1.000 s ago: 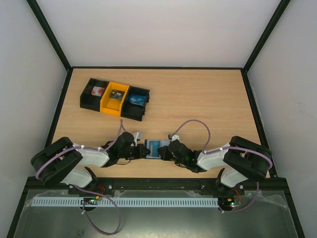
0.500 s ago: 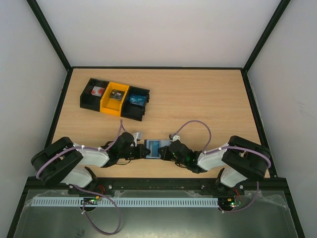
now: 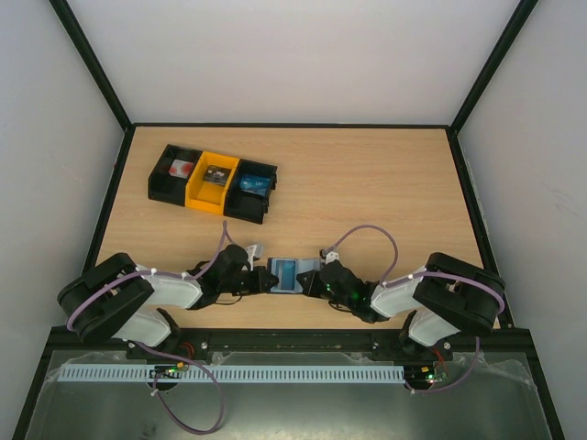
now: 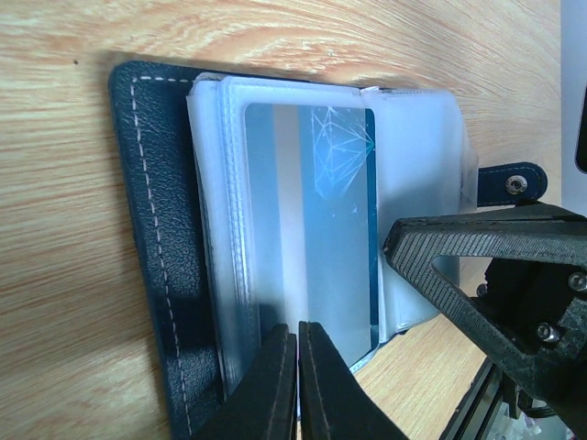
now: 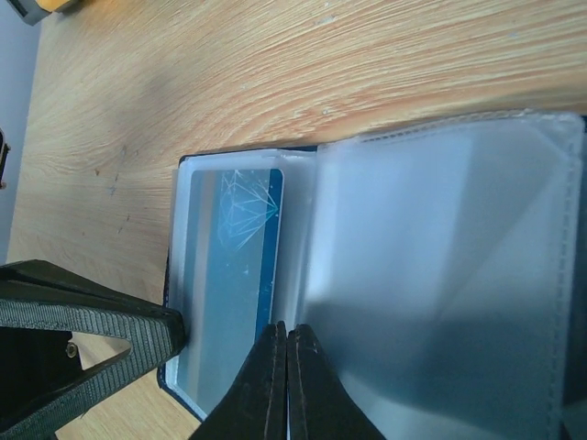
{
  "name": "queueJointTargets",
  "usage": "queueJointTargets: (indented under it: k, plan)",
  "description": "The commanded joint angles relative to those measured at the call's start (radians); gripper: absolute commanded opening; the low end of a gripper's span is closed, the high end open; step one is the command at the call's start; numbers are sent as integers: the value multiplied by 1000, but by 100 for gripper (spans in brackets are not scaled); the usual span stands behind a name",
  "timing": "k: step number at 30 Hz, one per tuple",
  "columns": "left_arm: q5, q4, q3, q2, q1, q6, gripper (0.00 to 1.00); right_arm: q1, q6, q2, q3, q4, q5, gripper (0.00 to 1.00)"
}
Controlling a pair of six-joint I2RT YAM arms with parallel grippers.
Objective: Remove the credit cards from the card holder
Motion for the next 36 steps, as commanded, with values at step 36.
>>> queueJointTargets:
  k: [36]
  plan:
    - [-22,-69,-1,-64,-9,-10,16,-12,29,65,-24,153,-80,2]
